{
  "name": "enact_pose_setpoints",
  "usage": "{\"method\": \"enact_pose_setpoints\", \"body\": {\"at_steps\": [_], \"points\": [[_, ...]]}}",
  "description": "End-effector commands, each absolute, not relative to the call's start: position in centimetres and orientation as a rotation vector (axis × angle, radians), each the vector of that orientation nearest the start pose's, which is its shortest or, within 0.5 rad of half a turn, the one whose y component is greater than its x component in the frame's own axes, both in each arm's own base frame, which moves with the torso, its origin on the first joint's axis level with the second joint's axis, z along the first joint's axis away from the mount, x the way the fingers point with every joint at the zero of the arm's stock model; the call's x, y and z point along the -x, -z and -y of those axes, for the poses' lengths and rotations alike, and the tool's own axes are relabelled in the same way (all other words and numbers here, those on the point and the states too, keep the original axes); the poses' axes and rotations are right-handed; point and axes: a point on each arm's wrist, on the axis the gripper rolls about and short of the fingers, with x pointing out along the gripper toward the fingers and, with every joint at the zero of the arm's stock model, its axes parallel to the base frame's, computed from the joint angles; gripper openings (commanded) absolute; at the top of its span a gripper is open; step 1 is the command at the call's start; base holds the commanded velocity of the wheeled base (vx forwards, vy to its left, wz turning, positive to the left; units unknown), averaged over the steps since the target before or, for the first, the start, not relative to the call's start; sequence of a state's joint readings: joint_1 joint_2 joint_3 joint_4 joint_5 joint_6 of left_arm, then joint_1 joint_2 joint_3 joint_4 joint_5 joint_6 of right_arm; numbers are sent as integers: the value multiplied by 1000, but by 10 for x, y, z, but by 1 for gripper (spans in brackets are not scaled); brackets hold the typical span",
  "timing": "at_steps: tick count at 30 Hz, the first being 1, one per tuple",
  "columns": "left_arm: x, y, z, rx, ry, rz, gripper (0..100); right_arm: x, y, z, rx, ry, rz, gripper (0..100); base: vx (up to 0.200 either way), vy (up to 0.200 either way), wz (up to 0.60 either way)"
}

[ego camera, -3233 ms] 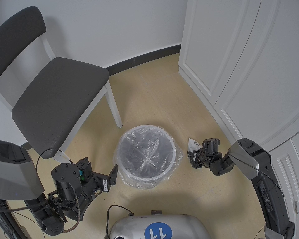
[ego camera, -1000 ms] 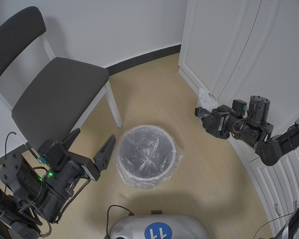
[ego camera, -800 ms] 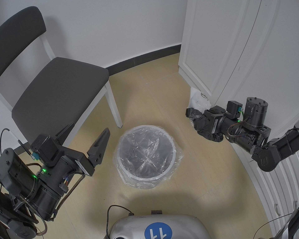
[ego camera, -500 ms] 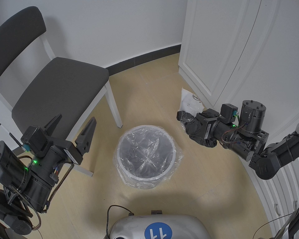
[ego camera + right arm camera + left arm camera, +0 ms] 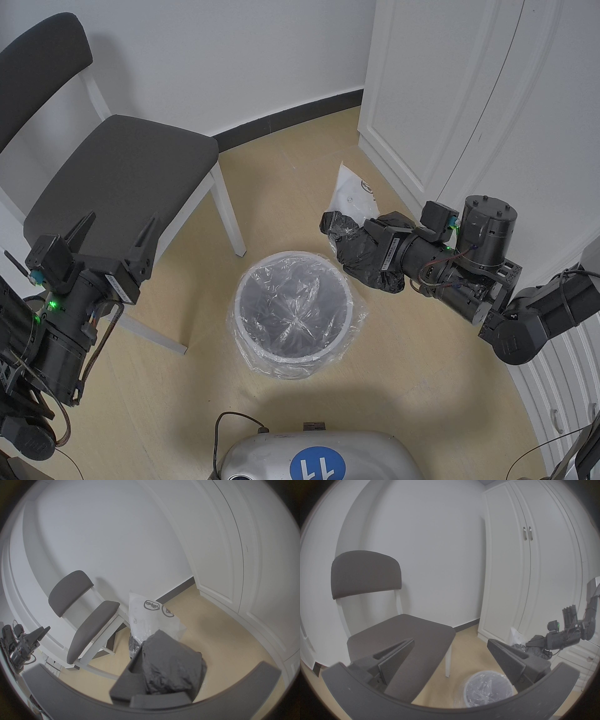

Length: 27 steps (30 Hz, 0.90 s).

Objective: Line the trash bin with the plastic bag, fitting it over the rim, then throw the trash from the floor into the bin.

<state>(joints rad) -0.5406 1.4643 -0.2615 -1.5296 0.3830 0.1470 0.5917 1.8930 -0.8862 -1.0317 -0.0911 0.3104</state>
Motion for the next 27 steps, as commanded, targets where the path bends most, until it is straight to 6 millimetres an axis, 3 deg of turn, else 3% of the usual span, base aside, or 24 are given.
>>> {"method": "enact_pose_setpoints", "body": {"at_steps": [1,4,12,17,23,27], "points": [[-176,-197,87,4,98,314,100,-297,-174,-200,-306,-505,-70,0,0,0,0],[-175,-197,80,-3,65,315,100,-291,-176,-196,-289,-504,-67,0,0,0,0],[-157,-233,47,21,-32,484,100,-286,-171,-193,-229,-502,-75,0,0,0,0],[-128,-248,28,-31,24,530,100,-273,-175,-187,-229,-499,-62,0,0,0,0],[-104,-255,21,-56,60,502,100,-265,-184,-182,-211,-494,-21,0,0,0,0],[-101,-256,21,-59,61,477,100,-264,-184,-181,-210,-494,-23,0,0,0,0]]}}
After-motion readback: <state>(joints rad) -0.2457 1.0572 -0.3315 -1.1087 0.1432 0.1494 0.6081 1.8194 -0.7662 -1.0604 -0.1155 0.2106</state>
